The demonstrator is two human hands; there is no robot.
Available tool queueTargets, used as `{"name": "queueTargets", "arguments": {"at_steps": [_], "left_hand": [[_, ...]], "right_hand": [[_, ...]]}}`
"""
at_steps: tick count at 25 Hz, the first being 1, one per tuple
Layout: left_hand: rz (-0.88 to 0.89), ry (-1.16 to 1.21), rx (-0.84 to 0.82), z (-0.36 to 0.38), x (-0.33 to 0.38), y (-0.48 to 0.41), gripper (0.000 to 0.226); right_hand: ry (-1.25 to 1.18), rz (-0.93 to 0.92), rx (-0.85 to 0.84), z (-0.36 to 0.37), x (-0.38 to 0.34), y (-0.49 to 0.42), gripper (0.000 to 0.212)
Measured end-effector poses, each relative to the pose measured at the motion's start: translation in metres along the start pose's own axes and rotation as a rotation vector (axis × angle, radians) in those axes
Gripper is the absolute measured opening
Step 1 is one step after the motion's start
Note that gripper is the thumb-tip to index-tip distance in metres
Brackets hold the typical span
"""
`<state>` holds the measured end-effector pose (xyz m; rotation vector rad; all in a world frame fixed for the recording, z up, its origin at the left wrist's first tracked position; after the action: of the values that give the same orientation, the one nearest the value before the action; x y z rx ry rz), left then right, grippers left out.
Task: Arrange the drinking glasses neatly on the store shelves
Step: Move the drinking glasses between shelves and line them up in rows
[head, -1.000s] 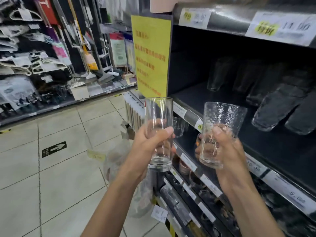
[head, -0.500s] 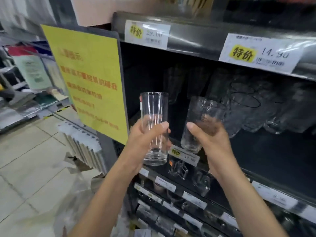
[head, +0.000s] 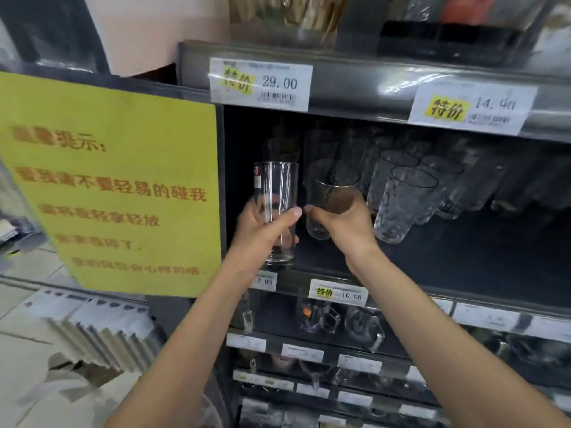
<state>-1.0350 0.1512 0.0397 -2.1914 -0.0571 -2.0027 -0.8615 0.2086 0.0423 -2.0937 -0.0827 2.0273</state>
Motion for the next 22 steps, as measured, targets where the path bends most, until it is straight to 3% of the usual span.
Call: {"name": "queueTargets", "arguments": {"at_steps": [10, 15, 19, 22], "left_hand": [[-0.003, -0.02, -0.036, -0.007, -0.013, -0.021, 0.027], [-0.052, 0.036, -0.058, -0.01, -0.024, -0.03, 0.039], [-0.059, 0.104, -0.068, -0.012, -0.028, -0.032, 0.041], [-0.033, 0.08, -0.082, -0.012, -0.029, -0.031, 0.042]], "right_hand": [[0.029, 0.041, 0.046, 0.012, 0.018, -0.025, 0.064], [0.043, 0.034, 0.066, 0.018, 0.021, -0.034, 0.061], [0.149, 0.044, 0.119, 0.021, 0.028, -0.041, 0.079], [0.152, 0.06, 0.156, 0.024, 0.029, -0.047, 0.08]]}}
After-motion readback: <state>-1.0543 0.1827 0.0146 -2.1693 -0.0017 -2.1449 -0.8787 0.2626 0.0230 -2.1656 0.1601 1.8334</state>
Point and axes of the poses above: each hand's wrist, its own y-axis away from the middle knuckle, its own z-axis out of the palm, x = y × z, the point moved 8 cm from there along -y, towards the middle knuckle, and after that the axes turned 12 degrees about -y, right-handed, at the moved point
